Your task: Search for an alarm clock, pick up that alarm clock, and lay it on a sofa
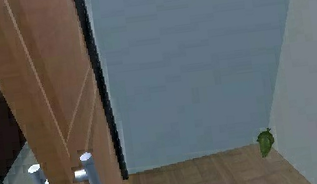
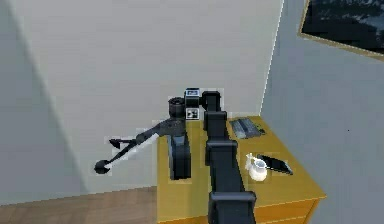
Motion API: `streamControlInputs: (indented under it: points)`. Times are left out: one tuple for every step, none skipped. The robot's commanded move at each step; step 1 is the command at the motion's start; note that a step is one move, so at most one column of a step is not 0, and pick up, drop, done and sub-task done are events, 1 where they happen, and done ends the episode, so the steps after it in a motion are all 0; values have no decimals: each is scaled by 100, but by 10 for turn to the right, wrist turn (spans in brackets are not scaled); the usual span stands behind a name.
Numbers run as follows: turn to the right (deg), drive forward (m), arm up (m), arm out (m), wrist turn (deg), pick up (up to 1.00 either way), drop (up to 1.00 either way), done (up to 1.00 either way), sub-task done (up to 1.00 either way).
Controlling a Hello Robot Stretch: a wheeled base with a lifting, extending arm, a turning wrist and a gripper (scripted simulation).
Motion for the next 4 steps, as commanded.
streamControlInputs:
  points:
    - [0,0,0,0,450,0,0,0,0]
    - [0,0,0,0,240,0,0,0,0]
    - [0,0,-30,0,0,0,0,0,0]
    - [0,0,0,0,0,100,0,0,0]
